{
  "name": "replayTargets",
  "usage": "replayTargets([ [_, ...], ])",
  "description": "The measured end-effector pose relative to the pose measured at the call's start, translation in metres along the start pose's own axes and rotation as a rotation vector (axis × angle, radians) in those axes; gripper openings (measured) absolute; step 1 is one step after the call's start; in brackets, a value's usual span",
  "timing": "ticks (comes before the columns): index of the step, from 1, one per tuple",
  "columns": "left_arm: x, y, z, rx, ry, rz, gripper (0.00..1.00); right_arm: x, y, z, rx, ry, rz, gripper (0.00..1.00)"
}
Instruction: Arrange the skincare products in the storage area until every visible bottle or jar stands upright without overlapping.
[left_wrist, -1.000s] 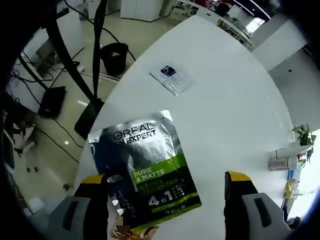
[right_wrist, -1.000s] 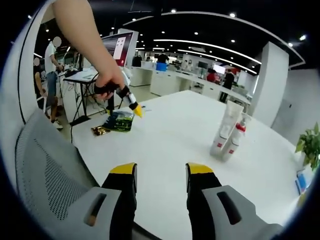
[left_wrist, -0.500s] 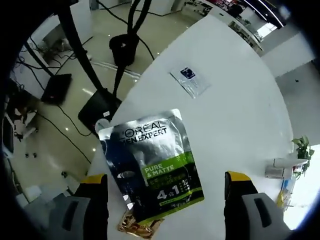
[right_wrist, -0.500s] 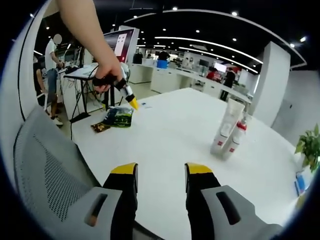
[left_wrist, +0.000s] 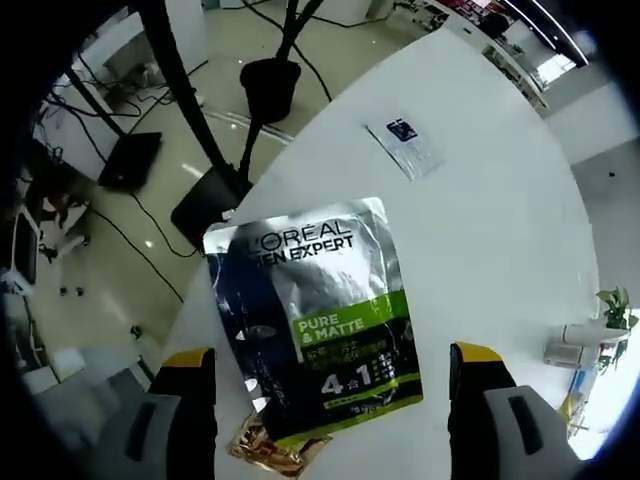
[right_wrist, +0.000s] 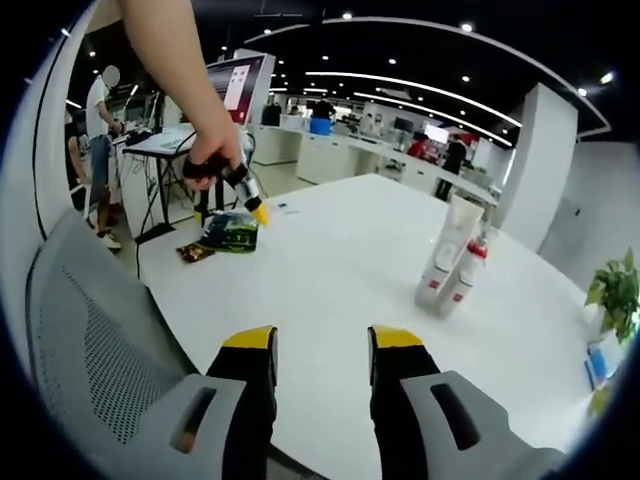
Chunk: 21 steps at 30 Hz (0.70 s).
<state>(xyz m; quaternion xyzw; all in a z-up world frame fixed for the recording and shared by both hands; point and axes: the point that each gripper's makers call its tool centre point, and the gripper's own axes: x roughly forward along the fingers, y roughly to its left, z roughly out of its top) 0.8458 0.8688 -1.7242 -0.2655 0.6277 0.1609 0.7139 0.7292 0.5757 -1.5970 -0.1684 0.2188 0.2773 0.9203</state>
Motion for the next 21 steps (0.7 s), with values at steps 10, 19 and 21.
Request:
replayTargets([
  [10, 0.01, 0.003, 0.003, -0.016, -0.064, 0.126, 1.0, -0.001, -0.004, 0.0, 0.011, 0.002, -0.014, 0.32],
  [19, 0.015, 0.005, 0.009, -0.05, -0.08, 0.169, 1.0, -0.001, -0.004, -0.002, 0.008, 0.007, -0.017, 0.31],
  [21, 0.015, 0.005, 0.008, -0.052, -0.086, 0.17, 1.0, -0.001, -0.004, -0.002, 0.008, 0.005, -0.018, 0.31],
])
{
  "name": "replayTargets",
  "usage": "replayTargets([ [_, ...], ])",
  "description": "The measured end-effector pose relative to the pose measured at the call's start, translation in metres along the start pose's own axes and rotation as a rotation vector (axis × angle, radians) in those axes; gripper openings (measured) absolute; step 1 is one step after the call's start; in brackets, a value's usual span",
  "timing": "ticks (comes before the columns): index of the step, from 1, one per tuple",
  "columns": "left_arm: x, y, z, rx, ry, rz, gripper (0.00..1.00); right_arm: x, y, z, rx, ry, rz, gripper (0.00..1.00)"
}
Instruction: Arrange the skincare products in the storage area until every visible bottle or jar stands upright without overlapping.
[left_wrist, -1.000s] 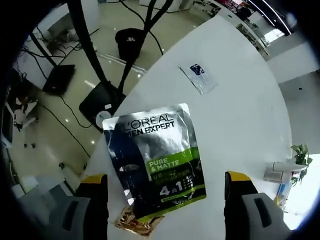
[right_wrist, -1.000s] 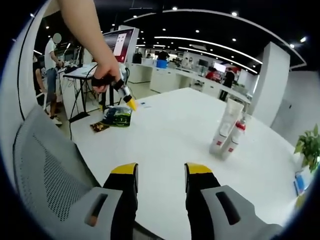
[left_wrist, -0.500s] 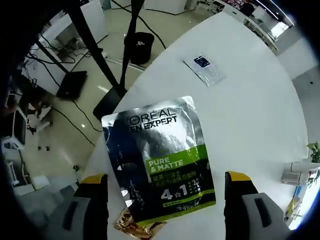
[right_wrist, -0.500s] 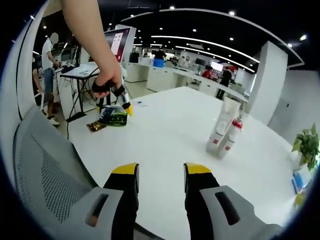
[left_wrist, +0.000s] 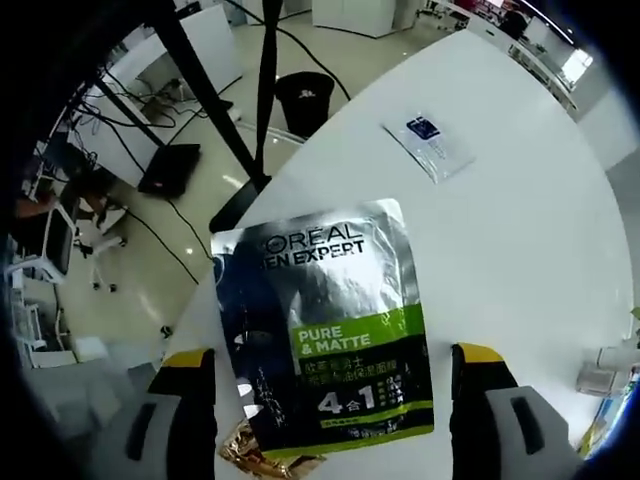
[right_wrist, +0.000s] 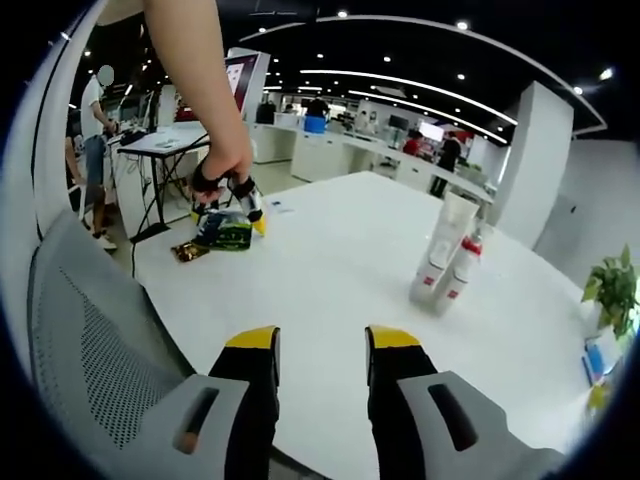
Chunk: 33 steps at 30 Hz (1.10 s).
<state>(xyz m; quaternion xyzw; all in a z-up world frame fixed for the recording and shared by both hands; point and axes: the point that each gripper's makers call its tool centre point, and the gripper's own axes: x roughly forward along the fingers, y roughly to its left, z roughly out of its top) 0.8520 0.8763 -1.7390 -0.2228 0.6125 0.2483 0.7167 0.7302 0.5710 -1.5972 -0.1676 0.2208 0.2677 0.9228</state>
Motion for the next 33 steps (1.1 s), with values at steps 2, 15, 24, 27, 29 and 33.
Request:
replayTargets([
  [2, 0.0, 0.001, -0.001, 0.007, -0.019, -0.003, 1.0, 0.0, -0.001, 0.0, 0.001, 0.0, -0.002, 0.3],
  [15, -0.002, 0.008, 0.013, 0.138, -0.153, -0.046, 0.59, 0.0, 0.001, -0.002, -0.017, 0.007, 0.007, 0.29],
  [24, -0.012, -0.005, 0.012, 0.254, -0.275, -0.137, 0.19, 0.0, 0.0, -0.003, -0.026, 0.012, 0.001, 0.29],
  [27, -0.012, -0.009, 0.013, 0.288, -0.279, -0.183, 0.14, -0.001, 0.0, -0.003, -0.03, 0.011, -0.001, 0.28],
  [29, -0.013, -0.005, 0.014, 0.303, -0.286, -0.192, 0.12, -0.001, 0.0, -0.002, -0.028, 0.007, -0.003, 0.28],
  [33, -0.014, -0.003, 0.015, 0.333, -0.304, -0.268, 0.07, -0.001, 0.001, -0.002, -0.038, 0.006, 0.002, 0.28],
])
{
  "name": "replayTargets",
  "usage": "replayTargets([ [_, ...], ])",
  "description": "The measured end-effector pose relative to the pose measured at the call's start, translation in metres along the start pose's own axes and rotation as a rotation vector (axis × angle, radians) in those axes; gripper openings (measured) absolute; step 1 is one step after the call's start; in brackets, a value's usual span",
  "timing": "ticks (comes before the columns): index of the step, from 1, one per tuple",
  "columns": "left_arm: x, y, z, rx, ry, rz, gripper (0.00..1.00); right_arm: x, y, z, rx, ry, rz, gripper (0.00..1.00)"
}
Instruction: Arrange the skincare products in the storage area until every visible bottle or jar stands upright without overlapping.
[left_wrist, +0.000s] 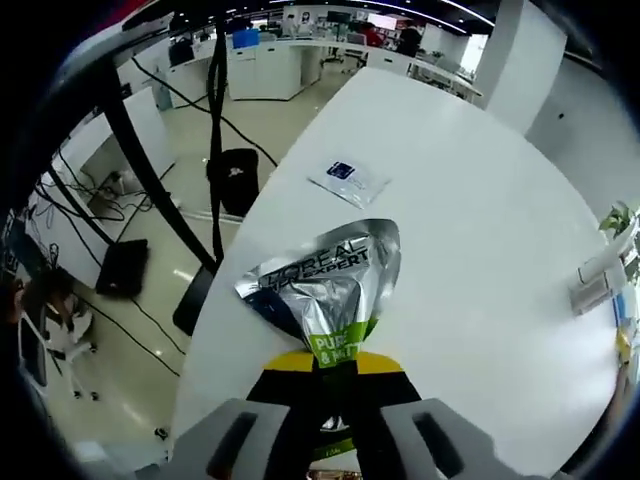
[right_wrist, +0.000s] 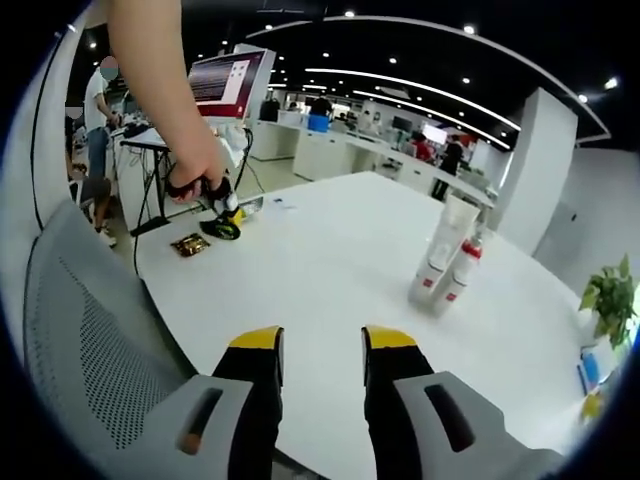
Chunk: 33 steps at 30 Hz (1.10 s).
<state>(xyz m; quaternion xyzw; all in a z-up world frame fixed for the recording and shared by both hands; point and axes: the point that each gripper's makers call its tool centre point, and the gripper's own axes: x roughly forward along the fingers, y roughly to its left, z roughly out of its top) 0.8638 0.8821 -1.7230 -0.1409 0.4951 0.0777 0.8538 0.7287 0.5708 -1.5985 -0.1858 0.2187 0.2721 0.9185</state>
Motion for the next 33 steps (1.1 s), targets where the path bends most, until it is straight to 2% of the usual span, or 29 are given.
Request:
replayTargets([
  [2, 0.0, -0.003, 0.001, 0.026, -0.023, -0.067, 0.06, 0.0, 0.0, 0.001, -0.001, -0.004, -0.001, 0.27],
  [4, 0.002, -0.007, -0.001, 0.064, -0.029, -0.104, 0.05, -0.001, 0.0, 0.002, 0.001, -0.009, 0.002, 0.27],
  [6, 0.002, -0.009, -0.003, 0.025, -0.038, -0.125, 0.05, -0.001, 0.001, 0.001, -0.007, -0.007, 0.005, 0.26],
  [7, 0.001, -0.016, -0.003, 0.052, -0.048, -0.177, 0.04, 0.0, 0.002, 0.001, -0.01, -0.007, 0.009, 0.26],
  [8, 0.001, -0.015, -0.005, 0.07, -0.041, -0.17, 0.04, 0.0, 0.003, 0.001, -0.014, -0.006, 0.013, 0.26],
  [9, 0.0, -0.019, -0.006, 0.068, -0.046, -0.196, 0.04, 0.0, 0.004, 0.001, -0.018, -0.006, 0.015, 0.26],
  [10, -0.002, -0.028, -0.006, 0.058, -0.052, -0.255, 0.04, 0.0, 0.005, 0.001, -0.021, -0.003, 0.016, 0.26],
  [12, -0.006, -0.035, -0.006, 0.012, -0.061, -0.297, 0.04, 0.0, 0.005, 0.0, -0.025, 0.001, 0.018, 0.25],
  [14, -0.014, -0.045, -0.005, 0.013, -0.084, -0.363, 0.04, 0.0, 0.005, 0.0, -0.027, 0.003, 0.019, 0.25],
  [18, -0.037, -0.065, -0.004, 0.064, -0.12, -0.48, 0.04, 0.0, 0.008, -0.001, -0.028, 0.008, 0.031, 0.24],
  [21, -0.058, -0.079, -0.003, 0.06, -0.154, -0.563, 0.04, 0.001, 0.012, 0.0, -0.04, 0.006, 0.045, 0.24],
  [22, -0.068, -0.087, -0.006, 0.033, -0.158, -0.601, 0.04, 0.001, 0.012, 0.0, -0.042, 0.006, 0.047, 0.24],
  [25, -0.088, -0.11, -0.018, 0.035, -0.172, -0.664, 0.04, -0.001, 0.013, 0.004, -0.043, -0.01, 0.051, 0.23],
  [29, -0.119, -0.145, -0.032, 0.003, -0.186, -0.808, 0.04, 0.0, 0.018, 0.005, -0.039, -0.013, 0.073, 0.24],
  [33, -0.15, -0.16, -0.05, 0.031, -0.18, -0.867, 0.04, 0.0, 0.023, 0.01, -0.039, -0.039, 0.097, 0.26],
])
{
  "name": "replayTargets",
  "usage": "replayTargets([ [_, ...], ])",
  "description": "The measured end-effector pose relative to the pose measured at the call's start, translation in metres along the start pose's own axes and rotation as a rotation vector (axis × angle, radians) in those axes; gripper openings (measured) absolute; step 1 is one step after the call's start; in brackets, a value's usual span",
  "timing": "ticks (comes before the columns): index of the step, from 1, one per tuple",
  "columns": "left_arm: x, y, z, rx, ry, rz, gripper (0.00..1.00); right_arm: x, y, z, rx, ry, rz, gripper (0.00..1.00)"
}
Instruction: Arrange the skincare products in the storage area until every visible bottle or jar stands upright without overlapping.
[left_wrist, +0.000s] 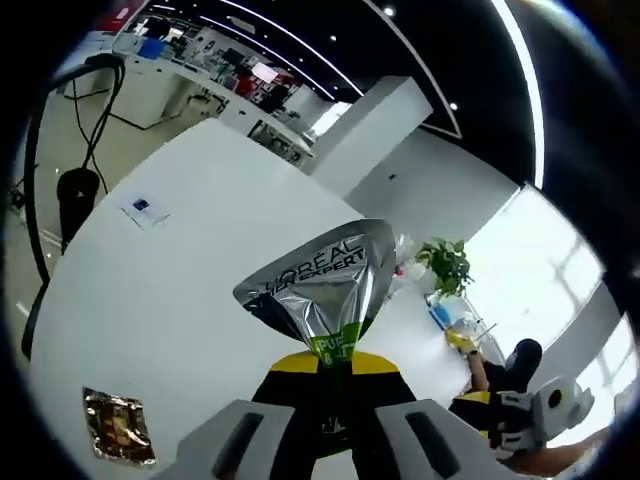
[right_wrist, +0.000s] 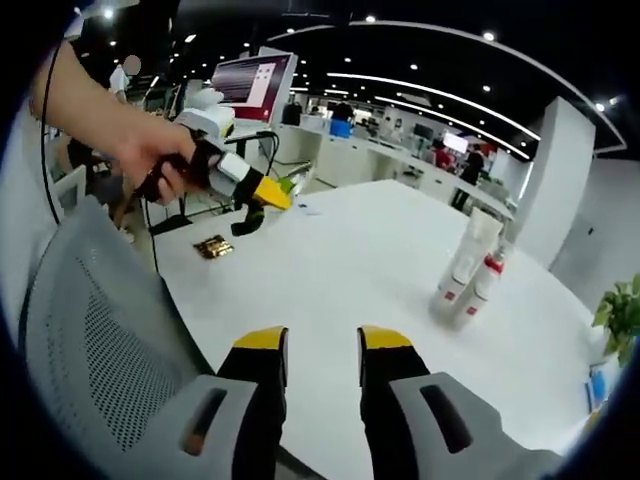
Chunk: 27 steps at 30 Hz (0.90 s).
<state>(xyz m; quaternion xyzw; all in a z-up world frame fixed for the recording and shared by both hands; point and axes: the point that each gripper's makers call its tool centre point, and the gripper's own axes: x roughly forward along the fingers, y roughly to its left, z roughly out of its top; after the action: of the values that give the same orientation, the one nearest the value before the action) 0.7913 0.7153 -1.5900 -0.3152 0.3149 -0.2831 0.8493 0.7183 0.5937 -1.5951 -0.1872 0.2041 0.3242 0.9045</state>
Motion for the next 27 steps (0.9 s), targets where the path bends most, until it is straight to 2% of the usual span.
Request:
replayTargets([
  [2, -0.005, -0.013, -0.003, -0.007, -0.008, -0.038, 0.04, 0.001, 0.003, 0.001, 0.02, -0.004, 0.022, 0.27],
  [4, -0.01, -0.025, -0.003, -0.054, -0.04, -0.075, 0.04, 0.001, 0.005, 0.004, 0.023, -0.017, 0.034, 0.27],
  [5, -0.013, -0.031, -0.006, -0.063, -0.038, -0.092, 0.04, 0.001, 0.006, 0.005, 0.026, -0.02, 0.041, 0.28],
  [15, -0.025, -0.055, -0.037, -0.073, -0.021, -0.091, 0.05, -0.002, 0.013, 0.011, 0.062, -0.057, 0.081, 0.3],
  [16, -0.026, -0.058, -0.037, -0.098, -0.035, -0.098, 0.05, -0.002, 0.013, 0.012, 0.064, -0.059, 0.082, 0.31],
  [19, -0.027, -0.063, -0.037, -0.101, -0.074, -0.109, 0.05, -0.005, 0.016, 0.021, 0.072, -0.104, 0.096, 0.31],
  [23, -0.027, -0.072, -0.036, -0.033, -0.123, -0.145, 0.05, -0.01, 0.022, 0.028, 0.058, -0.148, 0.12, 0.31],
  [27, -0.029, -0.079, -0.036, -0.018, -0.176, -0.169, 0.05, -0.014, 0.024, 0.038, 0.037, -0.199, 0.122, 0.31],
])
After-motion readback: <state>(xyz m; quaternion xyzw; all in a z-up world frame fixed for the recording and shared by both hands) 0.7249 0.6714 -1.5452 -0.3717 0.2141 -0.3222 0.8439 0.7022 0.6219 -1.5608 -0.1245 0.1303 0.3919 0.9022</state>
